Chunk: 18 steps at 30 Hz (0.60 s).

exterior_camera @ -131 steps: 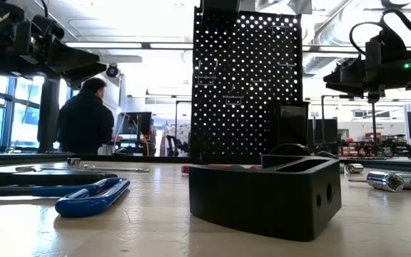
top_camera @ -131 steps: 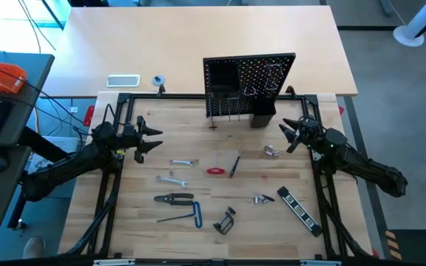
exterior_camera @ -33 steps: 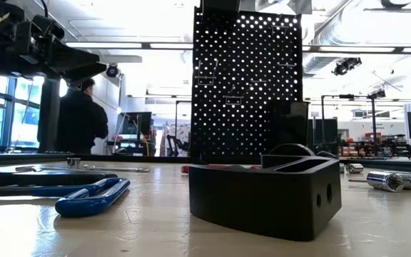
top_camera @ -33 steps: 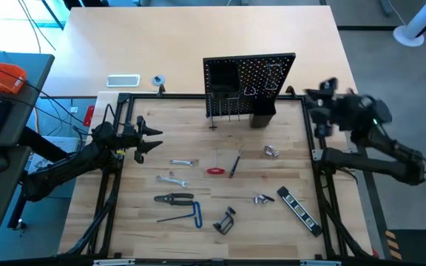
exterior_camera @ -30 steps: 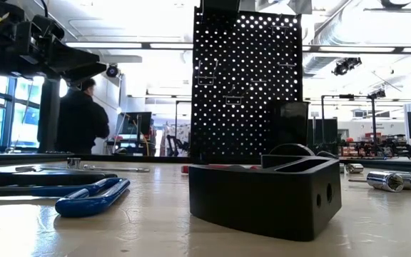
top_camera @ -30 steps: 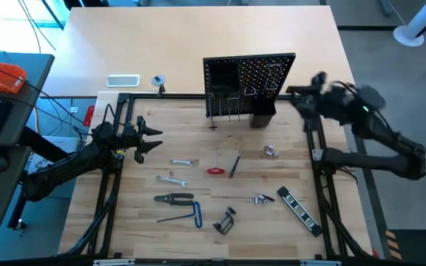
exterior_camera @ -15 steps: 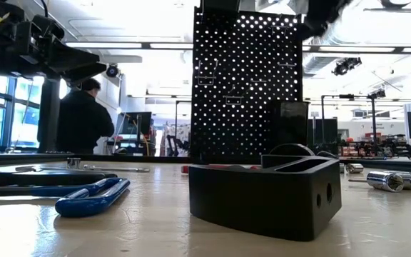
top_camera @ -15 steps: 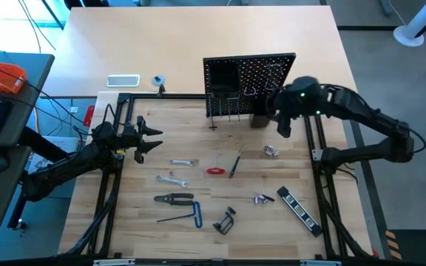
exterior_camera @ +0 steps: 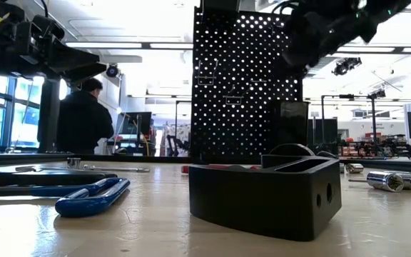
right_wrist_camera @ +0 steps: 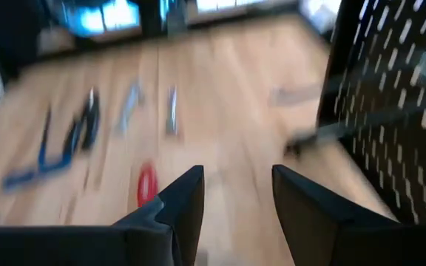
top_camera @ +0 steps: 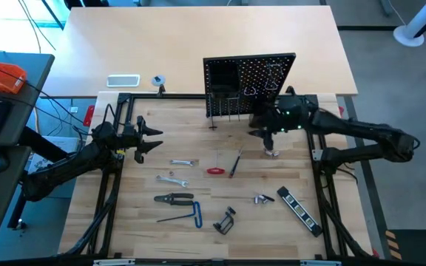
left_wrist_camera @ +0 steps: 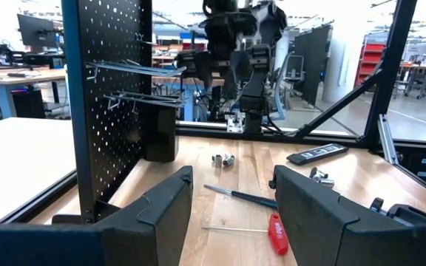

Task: Hang tools onto peg board
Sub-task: Put the black nut driver into the bottom black bin on the peg board

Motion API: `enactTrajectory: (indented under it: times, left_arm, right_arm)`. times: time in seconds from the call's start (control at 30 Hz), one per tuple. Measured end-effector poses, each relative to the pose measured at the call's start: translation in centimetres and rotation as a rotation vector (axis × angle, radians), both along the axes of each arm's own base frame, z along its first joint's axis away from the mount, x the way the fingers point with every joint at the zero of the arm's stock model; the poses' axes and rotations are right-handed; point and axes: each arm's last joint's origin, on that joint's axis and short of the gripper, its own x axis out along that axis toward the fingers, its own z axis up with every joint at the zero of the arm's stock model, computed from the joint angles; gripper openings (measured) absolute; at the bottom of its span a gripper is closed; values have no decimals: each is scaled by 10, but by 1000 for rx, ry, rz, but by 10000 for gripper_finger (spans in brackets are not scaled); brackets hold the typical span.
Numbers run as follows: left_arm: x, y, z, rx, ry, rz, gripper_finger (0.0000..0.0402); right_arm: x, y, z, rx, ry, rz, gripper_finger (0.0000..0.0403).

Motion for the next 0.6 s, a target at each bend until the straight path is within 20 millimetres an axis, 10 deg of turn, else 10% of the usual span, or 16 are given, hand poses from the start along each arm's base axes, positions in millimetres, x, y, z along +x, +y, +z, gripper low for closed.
enactTrajectory:
  times: [0.23,0.6]
  left_arm:
    - [0,0,0,0,0,0,184]
    - [0,0,0,0,0,0,184]
  right_arm:
    - [3,-2,3,-107,-396,-17,155]
    - [8,8,64,-294,-817,36,155]
